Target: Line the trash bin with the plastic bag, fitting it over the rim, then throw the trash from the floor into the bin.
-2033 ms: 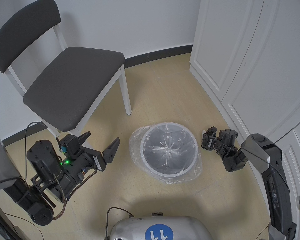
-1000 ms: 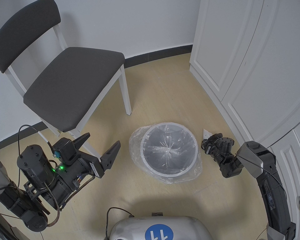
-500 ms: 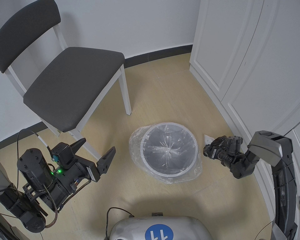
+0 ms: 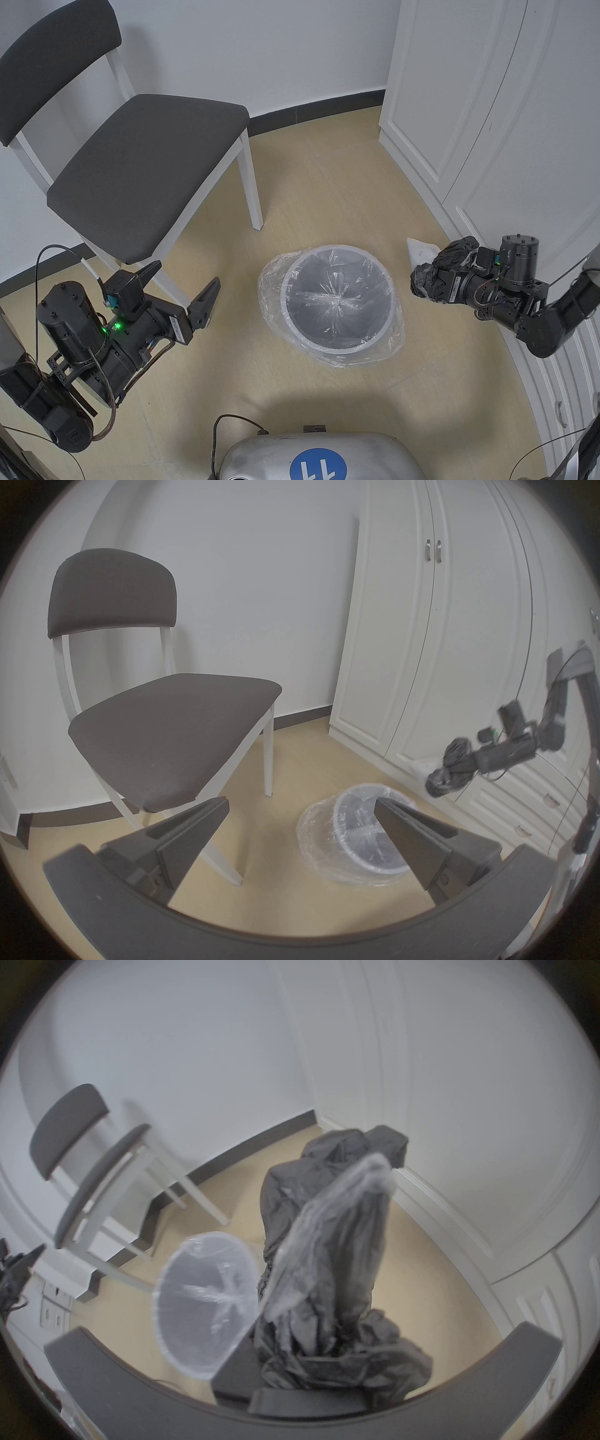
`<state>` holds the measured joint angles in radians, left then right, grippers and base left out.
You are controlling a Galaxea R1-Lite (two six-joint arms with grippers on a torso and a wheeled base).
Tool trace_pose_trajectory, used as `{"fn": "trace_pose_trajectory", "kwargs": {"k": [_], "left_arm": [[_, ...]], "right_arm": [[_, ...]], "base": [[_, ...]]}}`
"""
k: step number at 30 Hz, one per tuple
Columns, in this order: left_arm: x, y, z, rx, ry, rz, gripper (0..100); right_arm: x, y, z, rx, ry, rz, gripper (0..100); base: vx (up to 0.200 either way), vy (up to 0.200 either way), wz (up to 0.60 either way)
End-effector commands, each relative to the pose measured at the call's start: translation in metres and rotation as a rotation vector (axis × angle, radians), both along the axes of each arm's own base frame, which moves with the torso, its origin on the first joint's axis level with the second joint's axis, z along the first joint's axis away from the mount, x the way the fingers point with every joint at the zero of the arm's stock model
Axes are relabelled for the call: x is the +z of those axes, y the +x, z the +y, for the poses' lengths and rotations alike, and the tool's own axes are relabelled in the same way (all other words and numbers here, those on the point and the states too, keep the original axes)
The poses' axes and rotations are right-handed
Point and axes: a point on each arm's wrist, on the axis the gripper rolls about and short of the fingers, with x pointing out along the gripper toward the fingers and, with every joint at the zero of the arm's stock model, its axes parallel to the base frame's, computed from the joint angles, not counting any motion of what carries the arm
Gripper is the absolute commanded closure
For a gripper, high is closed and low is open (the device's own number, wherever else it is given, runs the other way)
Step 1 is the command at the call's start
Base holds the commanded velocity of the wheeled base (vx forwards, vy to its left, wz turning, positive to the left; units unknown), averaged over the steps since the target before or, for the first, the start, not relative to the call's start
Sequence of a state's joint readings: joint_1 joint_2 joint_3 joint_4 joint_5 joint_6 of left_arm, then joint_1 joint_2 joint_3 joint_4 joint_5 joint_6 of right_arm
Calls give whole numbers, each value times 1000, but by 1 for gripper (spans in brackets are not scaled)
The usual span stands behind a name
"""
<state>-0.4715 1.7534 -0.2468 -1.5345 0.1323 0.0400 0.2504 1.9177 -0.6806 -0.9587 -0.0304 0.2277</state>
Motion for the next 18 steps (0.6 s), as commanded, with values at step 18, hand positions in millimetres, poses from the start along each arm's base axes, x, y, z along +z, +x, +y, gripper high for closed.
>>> {"fn": "trace_pose_trajectory", "kwargs": {"k": [18], "left_arm": [[-5,-4,2,2,49,10,0]], "right_arm": [[20,-20,112,147,423,69,100]], "base": [[0,0,0]]}}
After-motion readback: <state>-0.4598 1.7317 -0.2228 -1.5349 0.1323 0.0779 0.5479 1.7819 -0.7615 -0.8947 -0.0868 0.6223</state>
